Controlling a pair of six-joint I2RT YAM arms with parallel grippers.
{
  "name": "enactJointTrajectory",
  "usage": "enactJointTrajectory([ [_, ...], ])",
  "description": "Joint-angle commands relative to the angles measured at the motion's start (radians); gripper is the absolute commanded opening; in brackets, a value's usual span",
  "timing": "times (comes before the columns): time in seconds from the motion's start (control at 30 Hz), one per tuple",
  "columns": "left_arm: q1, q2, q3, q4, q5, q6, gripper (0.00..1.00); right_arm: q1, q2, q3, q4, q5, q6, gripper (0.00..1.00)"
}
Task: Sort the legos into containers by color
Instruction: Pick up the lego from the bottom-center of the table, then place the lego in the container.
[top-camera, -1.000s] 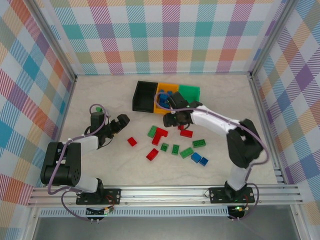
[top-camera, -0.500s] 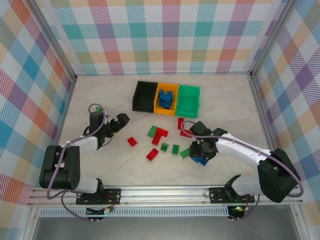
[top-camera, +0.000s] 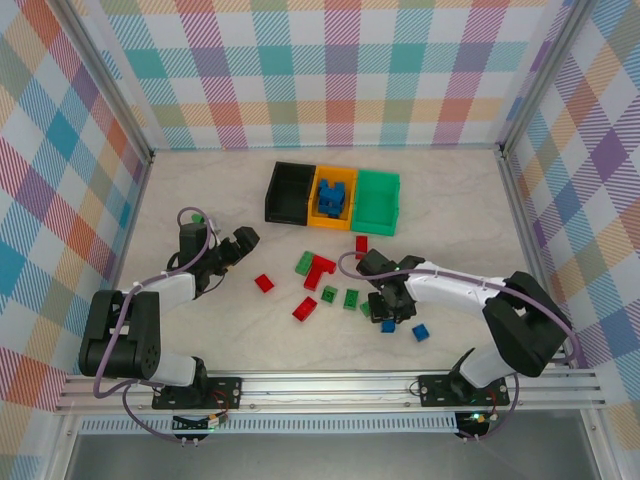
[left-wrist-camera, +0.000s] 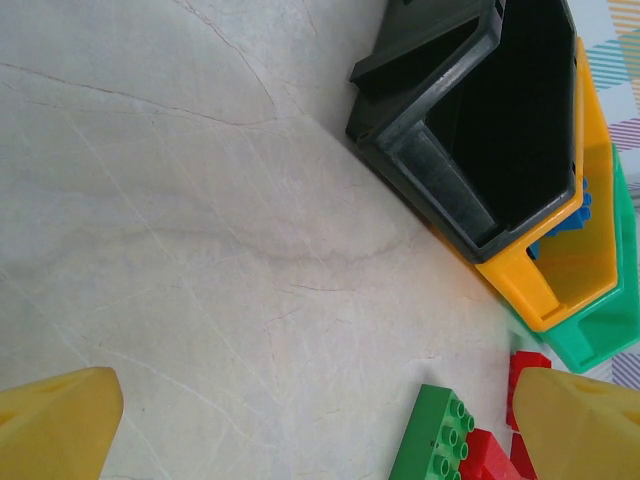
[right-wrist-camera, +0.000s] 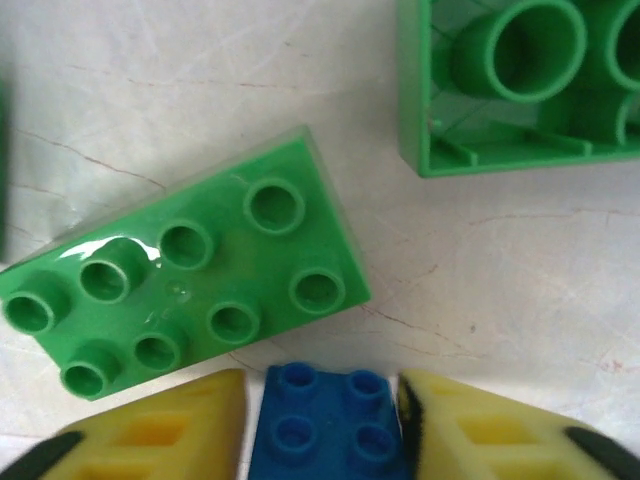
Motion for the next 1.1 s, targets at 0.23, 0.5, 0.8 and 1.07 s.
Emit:
enactJointTrajectory([
  [0.23, 0.010, -0.014, -0.002, 0.016, 0.021, -0.003, 1.00, 0.018, -0.115, 0.008, -0.075, -0.019, 0.028, 0.31],
  [0.5, 0.011, 0.001, -0.005, 0.028, 0.015, -0.001, 1.00, -0.027, -0.129, 0.160, -0.021, 0.013, -0.036, 0.34],
  [0.8, 0.011, 0.011, -0.007, 0.033, 0.010, 0.002, 1.00, -0.187, 0.219, 0.569, 0.177, -0.094, -0.186, 0.34],
  [1.07, 0.011, 0.013, 0.004, 0.020, 0.010, 0.012, 1.00, -0.278, 0.583, 1.103, 0.052, -0.134, -0.265, 0.40],
])
